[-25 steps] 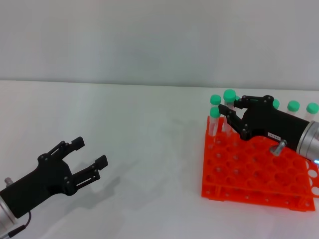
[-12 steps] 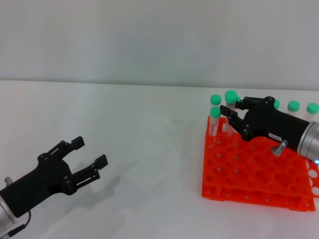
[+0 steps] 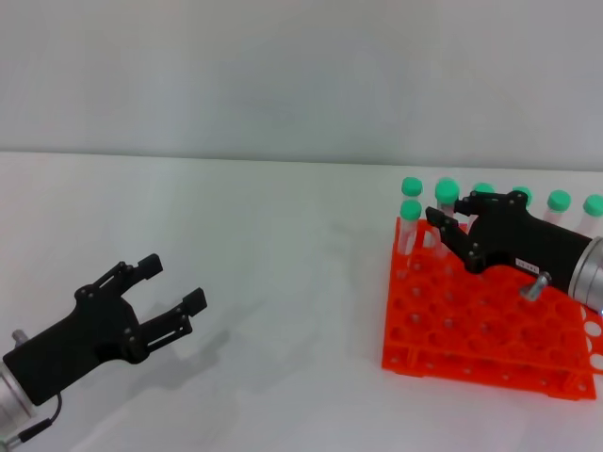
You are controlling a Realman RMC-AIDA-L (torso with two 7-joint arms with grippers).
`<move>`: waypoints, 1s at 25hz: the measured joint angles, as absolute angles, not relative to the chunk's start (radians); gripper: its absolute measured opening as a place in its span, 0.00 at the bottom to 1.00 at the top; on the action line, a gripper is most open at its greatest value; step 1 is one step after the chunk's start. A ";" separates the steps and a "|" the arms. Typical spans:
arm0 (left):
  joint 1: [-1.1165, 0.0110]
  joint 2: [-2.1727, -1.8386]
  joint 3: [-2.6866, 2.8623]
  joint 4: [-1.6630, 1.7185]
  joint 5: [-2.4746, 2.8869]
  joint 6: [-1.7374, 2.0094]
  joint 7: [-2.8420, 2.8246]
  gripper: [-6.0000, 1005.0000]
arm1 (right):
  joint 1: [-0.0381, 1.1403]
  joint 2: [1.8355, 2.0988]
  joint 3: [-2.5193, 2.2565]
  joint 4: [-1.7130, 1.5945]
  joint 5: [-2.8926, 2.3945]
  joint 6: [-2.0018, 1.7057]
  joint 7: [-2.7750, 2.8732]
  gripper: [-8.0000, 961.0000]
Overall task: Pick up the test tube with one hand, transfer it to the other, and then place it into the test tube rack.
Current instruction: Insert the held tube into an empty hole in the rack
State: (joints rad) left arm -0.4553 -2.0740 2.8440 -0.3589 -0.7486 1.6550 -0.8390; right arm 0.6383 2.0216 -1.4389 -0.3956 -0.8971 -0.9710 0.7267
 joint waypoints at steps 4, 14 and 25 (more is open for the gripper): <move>-0.463 -2.074 2.844 -0.359 -0.749 1.654 -0.839 0.89 | 0.633 2.023 -1.440 -0.388 -0.897 -0.968 0.727 0.32; -0.469 -2.074 2.844 -0.359 -0.749 1.654 -0.839 0.89 | 0.625 2.024 -1.464 -0.388 -0.896 -0.968 0.725 0.33; -0.475 -2.075 2.844 -0.359 -0.749 1.650 -0.839 0.89 | 0.624 2.027 -1.480 -0.393 -0.892 -0.978 0.717 0.38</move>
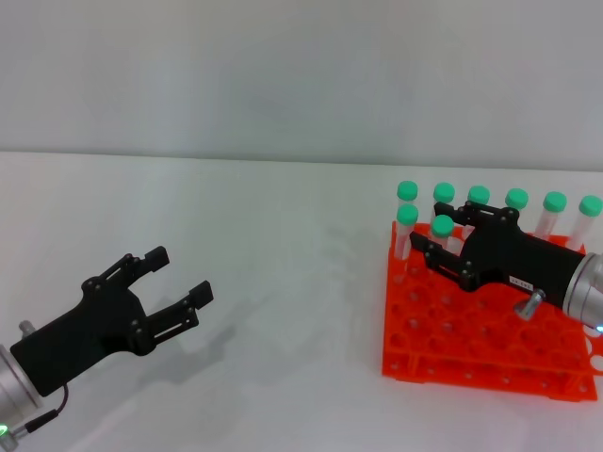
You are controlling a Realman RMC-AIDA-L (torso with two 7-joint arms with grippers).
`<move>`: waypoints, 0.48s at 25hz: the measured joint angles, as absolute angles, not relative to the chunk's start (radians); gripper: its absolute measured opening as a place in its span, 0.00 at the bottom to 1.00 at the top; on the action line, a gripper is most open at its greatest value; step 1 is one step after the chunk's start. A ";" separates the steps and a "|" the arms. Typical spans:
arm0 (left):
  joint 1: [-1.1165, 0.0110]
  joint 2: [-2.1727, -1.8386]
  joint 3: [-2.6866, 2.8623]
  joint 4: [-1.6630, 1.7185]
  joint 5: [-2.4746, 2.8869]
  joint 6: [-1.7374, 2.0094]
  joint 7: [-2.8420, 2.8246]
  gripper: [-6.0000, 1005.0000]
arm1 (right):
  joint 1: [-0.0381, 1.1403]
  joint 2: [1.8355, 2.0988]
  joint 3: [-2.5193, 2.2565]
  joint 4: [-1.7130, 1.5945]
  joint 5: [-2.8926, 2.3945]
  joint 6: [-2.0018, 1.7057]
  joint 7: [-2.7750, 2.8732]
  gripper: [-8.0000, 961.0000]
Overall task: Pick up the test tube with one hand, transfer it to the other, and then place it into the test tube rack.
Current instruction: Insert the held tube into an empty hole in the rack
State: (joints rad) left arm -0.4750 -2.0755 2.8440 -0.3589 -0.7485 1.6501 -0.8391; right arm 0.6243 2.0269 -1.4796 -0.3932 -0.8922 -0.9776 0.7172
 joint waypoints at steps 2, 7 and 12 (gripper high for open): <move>-0.476 -2.076 2.844 -0.359 -0.749 1.645 -0.839 0.89 | 0.624 2.028 -1.480 -0.395 -0.892 -0.978 0.716 0.46; -0.477 -2.076 2.844 -0.359 -0.749 1.642 -0.839 0.89 | 0.624 2.028 -1.477 -0.398 -0.890 -0.995 0.716 0.62; -0.476 -2.077 2.844 -0.359 -0.748 1.641 -0.839 0.89 | 0.604 2.022 -1.472 -0.414 -0.831 -1.081 0.680 0.69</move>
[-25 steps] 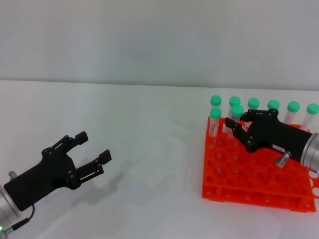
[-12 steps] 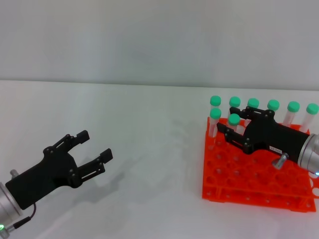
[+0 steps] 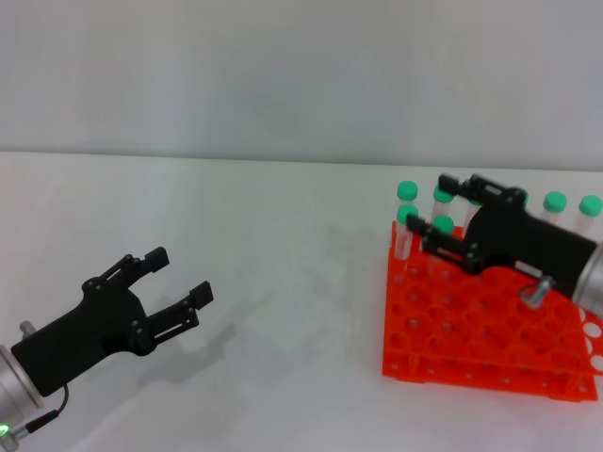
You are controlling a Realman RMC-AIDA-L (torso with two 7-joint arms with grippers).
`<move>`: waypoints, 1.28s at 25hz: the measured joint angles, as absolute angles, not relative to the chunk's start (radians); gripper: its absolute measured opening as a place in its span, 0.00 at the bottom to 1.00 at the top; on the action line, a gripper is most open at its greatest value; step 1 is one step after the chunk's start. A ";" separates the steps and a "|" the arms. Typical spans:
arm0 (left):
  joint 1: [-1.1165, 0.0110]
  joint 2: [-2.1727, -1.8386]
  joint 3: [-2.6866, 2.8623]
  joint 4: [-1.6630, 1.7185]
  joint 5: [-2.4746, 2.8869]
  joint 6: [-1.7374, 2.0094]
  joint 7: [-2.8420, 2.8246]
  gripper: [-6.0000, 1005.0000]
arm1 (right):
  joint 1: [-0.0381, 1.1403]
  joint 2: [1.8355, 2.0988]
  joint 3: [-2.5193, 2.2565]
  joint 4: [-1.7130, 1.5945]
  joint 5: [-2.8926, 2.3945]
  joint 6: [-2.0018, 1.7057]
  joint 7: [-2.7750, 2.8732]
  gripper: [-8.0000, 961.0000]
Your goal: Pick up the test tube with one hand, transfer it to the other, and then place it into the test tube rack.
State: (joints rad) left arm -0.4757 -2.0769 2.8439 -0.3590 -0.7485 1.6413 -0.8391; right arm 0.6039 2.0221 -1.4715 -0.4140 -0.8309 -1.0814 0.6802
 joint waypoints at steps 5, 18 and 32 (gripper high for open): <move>-0.466 -2.077 2.844 -0.359 -0.765 1.639 -0.836 0.89 | 0.514 2.013 -1.452 -0.516 -0.797 -1.132 0.662 0.69; -0.367 -2.080 2.842 -0.263 -1.099 1.581 -0.674 0.89 | 0.319 2.005 -1.070 -0.505 -0.798 -1.210 0.596 0.68; -0.325 -2.082 2.805 -0.115 -1.326 1.464 -0.436 0.89 | 0.275 2.002 -0.788 -0.195 -0.796 -1.473 0.327 0.68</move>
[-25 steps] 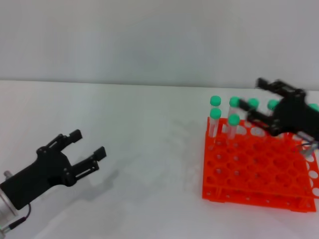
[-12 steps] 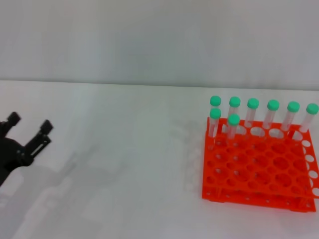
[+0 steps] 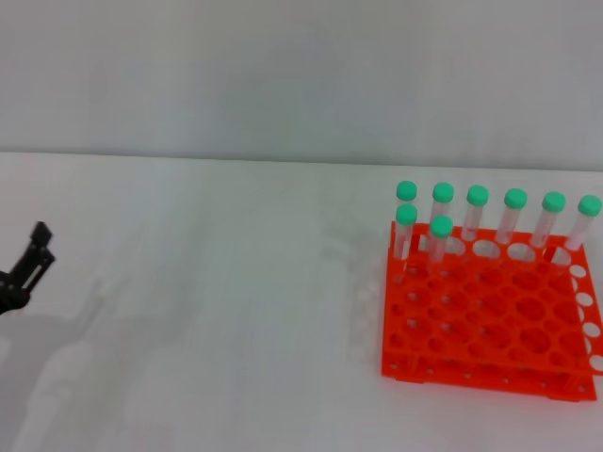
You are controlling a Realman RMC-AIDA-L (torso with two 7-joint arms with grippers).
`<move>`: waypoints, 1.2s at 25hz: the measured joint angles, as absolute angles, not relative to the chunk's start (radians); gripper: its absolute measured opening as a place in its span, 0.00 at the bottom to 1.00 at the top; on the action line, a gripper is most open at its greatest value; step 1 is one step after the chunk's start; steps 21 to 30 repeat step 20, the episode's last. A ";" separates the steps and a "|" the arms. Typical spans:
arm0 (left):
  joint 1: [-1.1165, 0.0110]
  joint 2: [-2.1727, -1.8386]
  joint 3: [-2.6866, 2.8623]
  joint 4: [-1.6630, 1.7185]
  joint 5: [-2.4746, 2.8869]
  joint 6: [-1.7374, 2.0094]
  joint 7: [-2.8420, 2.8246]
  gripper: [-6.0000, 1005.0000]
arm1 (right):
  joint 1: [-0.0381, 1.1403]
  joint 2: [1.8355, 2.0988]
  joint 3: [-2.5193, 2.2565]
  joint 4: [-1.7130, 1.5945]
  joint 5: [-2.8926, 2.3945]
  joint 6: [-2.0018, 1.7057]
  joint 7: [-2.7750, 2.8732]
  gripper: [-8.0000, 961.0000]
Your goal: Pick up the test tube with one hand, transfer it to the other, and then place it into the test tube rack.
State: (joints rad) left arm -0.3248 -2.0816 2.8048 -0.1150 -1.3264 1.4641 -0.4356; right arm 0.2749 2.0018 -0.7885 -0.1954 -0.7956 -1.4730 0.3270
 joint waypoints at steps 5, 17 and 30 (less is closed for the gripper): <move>-0.326 -2.082 2.729 -0.105 -1.328 1.460 -0.402 0.89 | 0.275 2.004 -0.782 -0.159 -0.794 -1.492 0.305 0.68; -0.364 -2.076 2.687 -0.111 -1.331 1.463 -0.391 0.89 | 0.283 2.007 -0.779 -0.069 -0.739 -1.538 0.233 0.68; -0.363 -2.076 2.686 -0.106 -1.330 1.466 -0.391 0.89 | 0.284 2.008 -0.779 -0.066 -0.736 -1.535 0.211 0.67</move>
